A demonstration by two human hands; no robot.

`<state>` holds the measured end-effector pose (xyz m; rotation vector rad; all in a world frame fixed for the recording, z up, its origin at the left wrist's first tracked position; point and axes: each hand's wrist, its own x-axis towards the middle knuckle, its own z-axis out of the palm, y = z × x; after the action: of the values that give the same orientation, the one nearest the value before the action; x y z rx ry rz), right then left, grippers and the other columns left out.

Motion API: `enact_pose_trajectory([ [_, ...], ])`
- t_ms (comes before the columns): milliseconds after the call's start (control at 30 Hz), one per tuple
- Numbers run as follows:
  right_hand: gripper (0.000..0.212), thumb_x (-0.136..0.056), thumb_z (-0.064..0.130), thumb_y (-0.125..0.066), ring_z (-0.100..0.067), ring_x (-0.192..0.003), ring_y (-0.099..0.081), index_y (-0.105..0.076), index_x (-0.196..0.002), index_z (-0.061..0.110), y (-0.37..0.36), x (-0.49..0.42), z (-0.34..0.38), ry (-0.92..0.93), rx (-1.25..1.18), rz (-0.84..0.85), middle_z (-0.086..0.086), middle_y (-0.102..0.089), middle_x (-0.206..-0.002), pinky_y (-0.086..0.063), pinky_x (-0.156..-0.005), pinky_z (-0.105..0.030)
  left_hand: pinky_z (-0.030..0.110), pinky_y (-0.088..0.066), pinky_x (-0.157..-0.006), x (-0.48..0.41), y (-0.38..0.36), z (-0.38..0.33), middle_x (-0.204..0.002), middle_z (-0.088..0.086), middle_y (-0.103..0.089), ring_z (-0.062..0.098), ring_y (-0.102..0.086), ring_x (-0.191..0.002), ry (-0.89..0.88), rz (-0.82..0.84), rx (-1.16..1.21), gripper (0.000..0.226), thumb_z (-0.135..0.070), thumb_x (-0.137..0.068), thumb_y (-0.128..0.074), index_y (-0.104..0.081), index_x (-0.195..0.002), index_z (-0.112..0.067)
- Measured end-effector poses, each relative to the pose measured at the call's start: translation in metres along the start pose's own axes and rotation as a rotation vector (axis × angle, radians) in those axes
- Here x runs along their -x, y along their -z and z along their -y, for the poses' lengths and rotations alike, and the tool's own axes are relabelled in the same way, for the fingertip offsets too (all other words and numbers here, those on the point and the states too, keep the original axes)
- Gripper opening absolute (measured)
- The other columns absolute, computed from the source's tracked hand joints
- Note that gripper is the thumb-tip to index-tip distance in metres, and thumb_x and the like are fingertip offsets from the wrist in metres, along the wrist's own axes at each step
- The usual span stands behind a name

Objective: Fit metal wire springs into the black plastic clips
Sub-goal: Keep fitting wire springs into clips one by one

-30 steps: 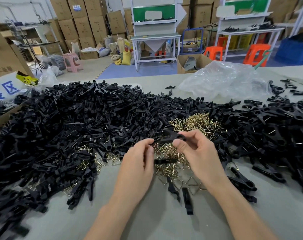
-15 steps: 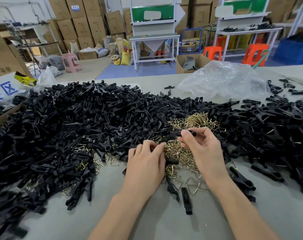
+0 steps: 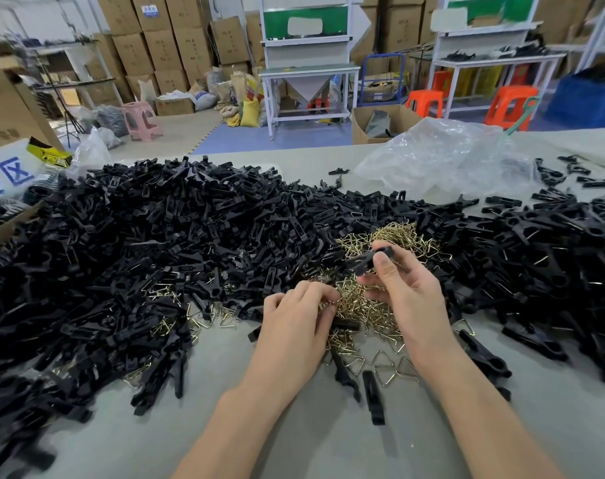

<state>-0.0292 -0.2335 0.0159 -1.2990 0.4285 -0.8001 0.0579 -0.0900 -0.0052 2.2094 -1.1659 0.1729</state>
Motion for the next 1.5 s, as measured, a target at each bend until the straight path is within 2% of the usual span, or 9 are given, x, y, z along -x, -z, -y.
enact_pose_trajectory([
  [133, 0.018, -0.101, 0.017, -0.059, -0.016, -0.08, -0.073, -0.067, -0.117, 0.018, 0.0, 0.0, 0.001, -0.003, 0.011, 0.013, -0.013, -0.074, -0.106, -0.061, -0.07, -0.026, 0.023, -0.026, -0.1, -0.003, -0.003, 0.0, -0.107, -0.022, -0.053, -0.013, -0.042, -0.1, 0.033, -0.02, 0.065, 0.032, -0.022, -0.103, -0.052, -0.052, -0.133, -0.034],
  [267, 0.02, -0.101, 0.017, -0.059, -0.016, -0.081, -0.073, -0.067, -0.119, 0.016, 0.0, 0.0, 0.001, -0.003, 0.013, 0.022, -0.015, -0.073, -0.108, -0.062, -0.072, -0.027, 0.028, -0.032, -0.099, -0.002, -0.003, 0.003, -0.106, -0.022, -0.051, -0.027, -0.03, -0.106, 0.048, -0.03, 0.103, 0.033, -0.021, -0.105, -0.048, -0.056, -0.134, -0.031],
  [433, 0.019, -0.1, 0.019, -0.06, -0.016, -0.08, -0.073, -0.068, -0.118, 0.019, 0.001, 0.0, 0.001, 0.0, 0.02, 0.025, -0.012, -0.073, -0.109, -0.061, -0.071, -0.026, 0.031, -0.046, -0.089, -0.002, 0.002, 0.002, -0.106, -0.023, -0.05, 0.013, -0.053, -0.104, 0.066, -0.125, 0.212, 0.027, -0.029, -0.105, -0.045, -0.058, -0.126, -0.037],
  [567, 0.018, -0.1, 0.019, -0.06, -0.02, -0.082, -0.073, -0.068, -0.116, 0.022, 0.0, 0.0, 0.0, 0.001, 0.026, 0.035, -0.012, -0.073, -0.109, -0.061, -0.07, -0.028, 0.014, -0.043, -0.07, -0.003, 0.006, -0.001, -0.099, -0.019, -0.044, 0.006, -0.054, -0.084, 0.055, -0.289, 0.231, 0.031, -0.023, -0.104, -0.045, -0.06, -0.131, -0.024],
  [667, 0.017, -0.099, 0.02, -0.06, -0.019, -0.081, -0.073, -0.069, -0.112, 0.024, 0.0, 0.0, 0.0, 0.005, 0.031, 0.043, -0.011, -0.073, -0.106, -0.06, -0.069, -0.025, 0.025, -0.049, -0.068, -0.003, 0.005, 0.002, -0.1, -0.012, -0.043, 0.01, -0.054, -0.076, 0.053, -0.16, 0.053, 0.031, -0.014, -0.104, -0.049, -0.061, -0.132, -0.019],
  [933, 0.018, -0.099, 0.019, -0.06, -0.017, -0.08, -0.073, -0.069, -0.114, 0.024, 0.001, 0.001, -0.001, 0.003, 0.054, 0.065, -0.005, -0.074, -0.103, -0.06, -0.071, -0.025, 0.033, -0.038, -0.091, 0.0, 0.009, 0.013, -0.097, -0.004, -0.052, 0.018, -0.057, -0.088, 0.073, -0.054, -0.36, 0.029, -0.023, -0.104, -0.045, -0.063, -0.127, -0.023],
  [1167, 0.017, -0.098, 0.02, -0.061, -0.017, -0.08, -0.073, -0.07, -0.11, 0.028, 0.0, 0.001, -0.002, 0.008, 0.058, 0.075, 0.004, -0.075, -0.096, -0.061, -0.072, -0.026, 0.03, -0.036, -0.092, 0.0, 0.012, 0.017, -0.1, -0.011, -0.056, 0.009, -0.056, -0.091, 0.106, -0.071, -0.202, 0.018, -0.03, -0.103, -0.048, -0.065, -0.104, -0.026],
  [1367, 0.017, -0.099, 0.019, -0.06, -0.018, -0.08, -0.073, -0.07, -0.11, 0.028, 0.0, 0.002, -0.001, 0.019, 0.066, 0.062, -0.001, -0.074, -0.1, -0.059, -0.068, -0.025, 0.013, -0.028, -0.088, 0.002, 0.015, 0.006, -0.094, -0.024, -0.053, -0.009, -0.048, -0.095, 0.045, -0.304, 0.055, 0.013, -0.035, -0.101, -0.048, -0.062, -0.102, -0.034],
  [1500, 0.016, -0.099, 0.018, -0.06, -0.019, -0.082, -0.073, -0.069, -0.111, 0.026, 0.0, 0.002, -0.001, 0.015, 0.071, 0.072, 0.005, -0.074, -0.096, -0.061, -0.072, -0.026, 0.027, -0.036, -0.091, 0.002, 0.01, 0.008, -0.097, -0.016, -0.059, 0.006, -0.055, -0.082, 0.032, -0.171, -0.104, 0.019, -0.035, -0.101, -0.048, -0.065, -0.102, -0.028],
])
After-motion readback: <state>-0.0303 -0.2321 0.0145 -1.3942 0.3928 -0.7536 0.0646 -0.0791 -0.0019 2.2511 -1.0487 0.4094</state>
